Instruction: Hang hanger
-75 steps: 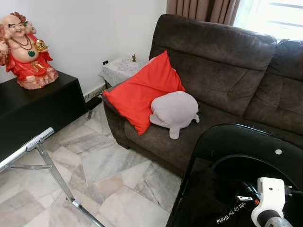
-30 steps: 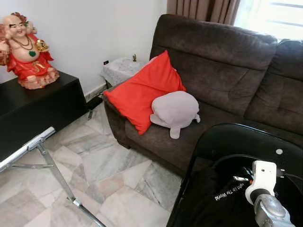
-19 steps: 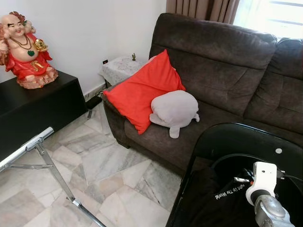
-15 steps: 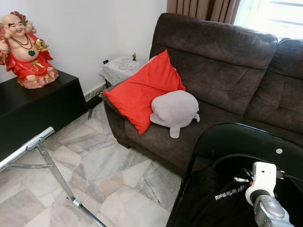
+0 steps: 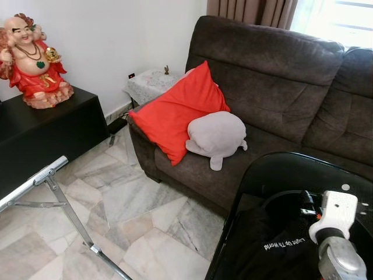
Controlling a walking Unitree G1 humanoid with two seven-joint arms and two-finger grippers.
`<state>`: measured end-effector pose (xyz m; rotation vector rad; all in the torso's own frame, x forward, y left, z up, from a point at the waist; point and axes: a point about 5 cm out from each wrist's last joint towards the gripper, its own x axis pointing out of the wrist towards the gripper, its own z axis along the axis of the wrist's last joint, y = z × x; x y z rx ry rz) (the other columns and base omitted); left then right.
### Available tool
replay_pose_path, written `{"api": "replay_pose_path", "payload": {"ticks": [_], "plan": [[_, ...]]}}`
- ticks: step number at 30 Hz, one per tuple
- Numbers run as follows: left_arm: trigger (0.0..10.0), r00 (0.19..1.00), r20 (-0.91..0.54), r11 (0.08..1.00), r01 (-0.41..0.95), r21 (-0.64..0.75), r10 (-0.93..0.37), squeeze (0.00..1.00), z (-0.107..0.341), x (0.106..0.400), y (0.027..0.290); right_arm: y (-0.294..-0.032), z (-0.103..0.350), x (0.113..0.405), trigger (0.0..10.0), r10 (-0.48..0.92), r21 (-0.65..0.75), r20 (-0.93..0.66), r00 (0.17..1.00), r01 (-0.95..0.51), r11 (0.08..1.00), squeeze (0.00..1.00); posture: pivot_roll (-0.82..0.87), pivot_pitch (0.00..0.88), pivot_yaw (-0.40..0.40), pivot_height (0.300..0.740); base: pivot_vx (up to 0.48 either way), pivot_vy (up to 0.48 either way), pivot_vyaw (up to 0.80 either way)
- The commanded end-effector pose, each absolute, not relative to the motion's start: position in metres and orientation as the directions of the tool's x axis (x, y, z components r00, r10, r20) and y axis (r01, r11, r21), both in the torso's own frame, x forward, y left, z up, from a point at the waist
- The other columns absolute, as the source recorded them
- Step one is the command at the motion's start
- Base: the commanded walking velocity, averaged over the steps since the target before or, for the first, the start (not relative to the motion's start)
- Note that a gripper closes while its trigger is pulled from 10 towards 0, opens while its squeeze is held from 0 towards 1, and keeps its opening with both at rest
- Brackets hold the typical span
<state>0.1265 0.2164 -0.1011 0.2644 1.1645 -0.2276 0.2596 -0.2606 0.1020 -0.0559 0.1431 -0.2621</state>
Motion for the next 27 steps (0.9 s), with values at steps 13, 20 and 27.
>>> {"api": "replay_pose_path", "payload": {"ticks": [13, 20, 27], "plan": [[10.0, 0.353, -0.935, 0.936, 0.341, 0.091, -0.038, 0.0, -0.101, 0.124, 0.22, -0.208, 0.145, 0.196, 10.0, -0.257, -0.149, -0.316, 0.913, 0.22, 0.964, 0.0, -0.02, 0.011, 0.021, 0.74, 0.0, 0.0, 0.0], [10.0, 0.354, -0.935, 0.935, 0.344, 0.09, -0.04, 0.0, -0.101, 0.125, 0.219, -0.201, 0.157, 0.178, 10.0, -0.325, -0.113, -0.44, 0.837, 0.307, 0.945, 0.0, -0.05, 0.012, 0.019, 0.74, 0.0, 0.0, 0.0], [10.0, 0.348, -0.936, 0.928, 0.362, 0.087, -0.049, 0.0, -0.101, 0.126, 0.218, -0.204, 0.168, 0.162, 10.0, -0.315, -0.138, -0.488, 0.814, 0.285, 0.949, 0.0, -0.11, 0.02, 0.025, 0.74, 0.0, 0.0, 0.0]]}}
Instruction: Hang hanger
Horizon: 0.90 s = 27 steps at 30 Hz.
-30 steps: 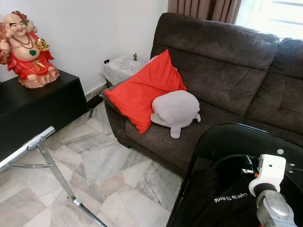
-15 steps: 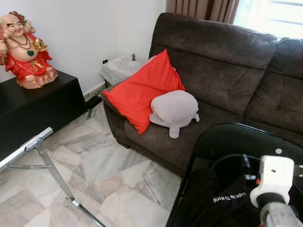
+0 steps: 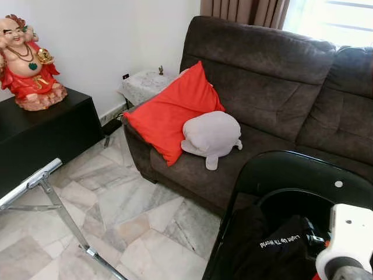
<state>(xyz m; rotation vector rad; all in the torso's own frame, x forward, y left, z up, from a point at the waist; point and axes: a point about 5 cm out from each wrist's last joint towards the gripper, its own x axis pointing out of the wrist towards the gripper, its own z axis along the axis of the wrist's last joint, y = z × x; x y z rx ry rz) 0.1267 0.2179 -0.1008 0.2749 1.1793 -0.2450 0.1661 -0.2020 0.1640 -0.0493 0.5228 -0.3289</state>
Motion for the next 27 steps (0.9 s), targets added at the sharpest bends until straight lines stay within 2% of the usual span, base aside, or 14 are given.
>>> {"api": "replay_pose_path", "payload": {"ticks": [1, 3, 4, 5, 6, 9, 11, 20, 22, 27], "plan": [[10.0, 0.348, -0.936, 0.927, 0.366, 0.086, -0.051, 0.0, -0.101, 0.127, 0.217, -0.213, 0.17, 0.161, 10.0, -0.351, -0.17, -0.459, 0.816, 0.307, 0.936, 0.0, -0.12, 0.018, 0.026, 0.74, 0.0, 0.0, 0.0], [10.0, 0.348, -0.936, 0.927, 0.366, 0.086, -0.051, 0.0, -0.101, 0.127, 0.217, -0.213, 0.17, 0.161, 10.0, -0.351, -0.17, -0.459, 0.816, 0.307, 0.936, 0.0, -0.12, 0.018, 0.026, 0.74, 0.0, 0.0, 0.0], [10.0, 0.347, -0.937, 0.924, 0.372, 0.087, -0.052, 0.0, -0.101, 0.127, 0.217, -0.227, 0.176, 0.165, 10.0, -0.413, -0.159, -0.339, 0.846, 0.381, 0.911, 0.0, -0.13, 0.017, 0.028, 0.74, 0.0, 0.0, 0.0], [10.0, 0.347, -0.937, 0.924, 0.372, 0.087, -0.052, 0.0, -0.101, 0.127, 0.217, -0.227, 0.176, 0.165, 10.0, -0.413, -0.159, -0.339, 0.846, 0.381, 0.911, 0.0, -0.13, 0.017, 0.028, 0.74, 0.0, 0.0, 0.0], [10.0, 0.348, -0.936, 0.923, 0.374, 0.09, -0.05, 0.0, -0.101, 0.128, 0.216, -0.233, 0.177, 0.173, 10.0, -0.44, -0.129, -0.223, 0.87, 0.422, 0.898, 0.0, -0.12, 0.012, 0.03, 0.74, 0.0, 0.0, 0.0], [10.0, 0.354, -0.934, 0.926, 0.364, 0.095, -0.043, 0.0, -0.101, 0.129, 0.215, -0.229, 0.166, 0.186, 10.0, -0.411, -0.132, -0.201, 0.889, 0.392, 0.911, 0.0, -0.11, 0.006, 0.03, 0.74, 0.0, 0.0, 0.0], [10.0, 0.366, -0.93, 0.936, 0.336, 0.107, -0.025, 0.0, -0.101, 0.129, 0.217, -0.219, 0.162, 0.198, 10.0, -0.37, -0.085, -0.181, 0.911, 0.36, 0.929, 0.0, -0.08, 0.0, 0.023, 0.74, 0.0, 0.0, 0.0], [10.0, 0.381, -0.924, 0.943, 0.301, 0.14, 0.015, 0.0, -0.101, 0.127, 0.221, -0.208, 0.155, 0.205, 10.0, -0.353, -0.067, -0.23, 0.907, 0.347, 0.936, 0.0, -0.05, 0.0, 0.022, 0.74, 0.0, 0.0, 0.0], [10.0, 0.379, -0.925, 0.937, 0.31, 0.16, 0.032, 0.0, -0.101, 0.126, 0.223, -0.203, 0.148, 0.209, 10.0, -0.331, -0.061, -0.159, 0.93, 0.326, 0.943, 0.0, -0.04, 0.0, 0.022, 0.74, 0.0, 0.0, 0.0], [10.0, 0.379, -0.925, 0.949, 0.278, 0.15, 0.036, 0.0, -0.101, 0.124, 0.223, -0.199, 0.146, 0.209, 10.0, -0.317, -0.064, -0.163, 0.934, 0.31, 0.948, 0.0, -0.03, 0.0, 0.017, 0.74, 0.0, 0.0, 0.0]]}}
